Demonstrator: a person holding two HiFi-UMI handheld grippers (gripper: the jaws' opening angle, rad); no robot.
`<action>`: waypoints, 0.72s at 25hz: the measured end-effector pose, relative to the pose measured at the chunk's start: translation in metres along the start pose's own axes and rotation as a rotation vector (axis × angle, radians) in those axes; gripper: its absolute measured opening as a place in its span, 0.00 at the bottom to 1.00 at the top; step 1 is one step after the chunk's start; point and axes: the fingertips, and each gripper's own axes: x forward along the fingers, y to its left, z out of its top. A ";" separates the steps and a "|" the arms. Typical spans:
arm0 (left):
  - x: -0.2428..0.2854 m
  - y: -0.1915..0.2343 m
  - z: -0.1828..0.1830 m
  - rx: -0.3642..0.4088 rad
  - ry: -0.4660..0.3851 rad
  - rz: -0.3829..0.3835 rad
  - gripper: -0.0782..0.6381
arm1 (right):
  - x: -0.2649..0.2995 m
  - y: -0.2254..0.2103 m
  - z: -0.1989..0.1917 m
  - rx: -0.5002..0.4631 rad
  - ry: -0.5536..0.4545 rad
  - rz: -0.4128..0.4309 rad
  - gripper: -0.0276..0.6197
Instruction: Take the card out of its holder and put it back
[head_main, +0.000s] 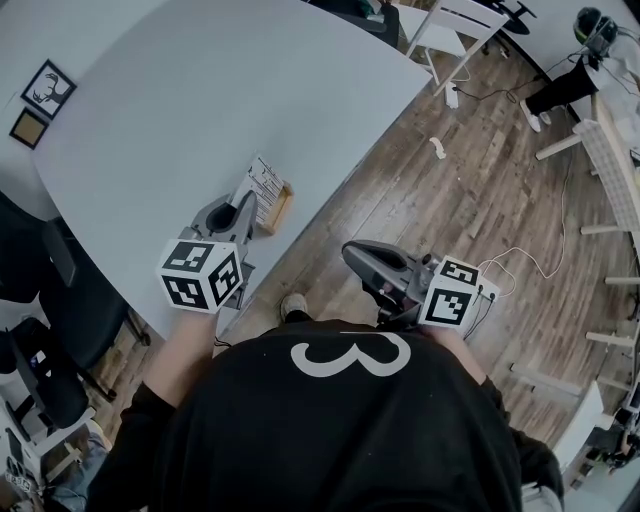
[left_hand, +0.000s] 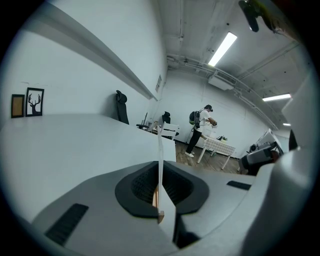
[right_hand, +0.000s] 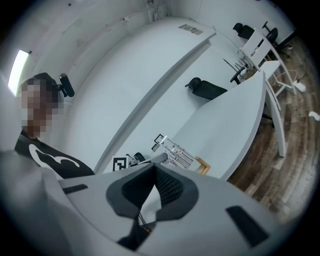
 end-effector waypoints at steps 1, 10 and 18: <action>0.001 0.001 -0.001 -0.001 0.003 0.001 0.14 | 0.000 0.000 0.000 0.001 0.000 0.000 0.06; 0.001 0.003 -0.003 -0.004 0.006 0.022 0.14 | -0.002 -0.002 0.000 0.000 -0.003 0.000 0.06; 0.001 0.003 -0.004 -0.006 0.013 0.053 0.14 | -0.008 -0.003 0.001 0.002 -0.007 -0.005 0.06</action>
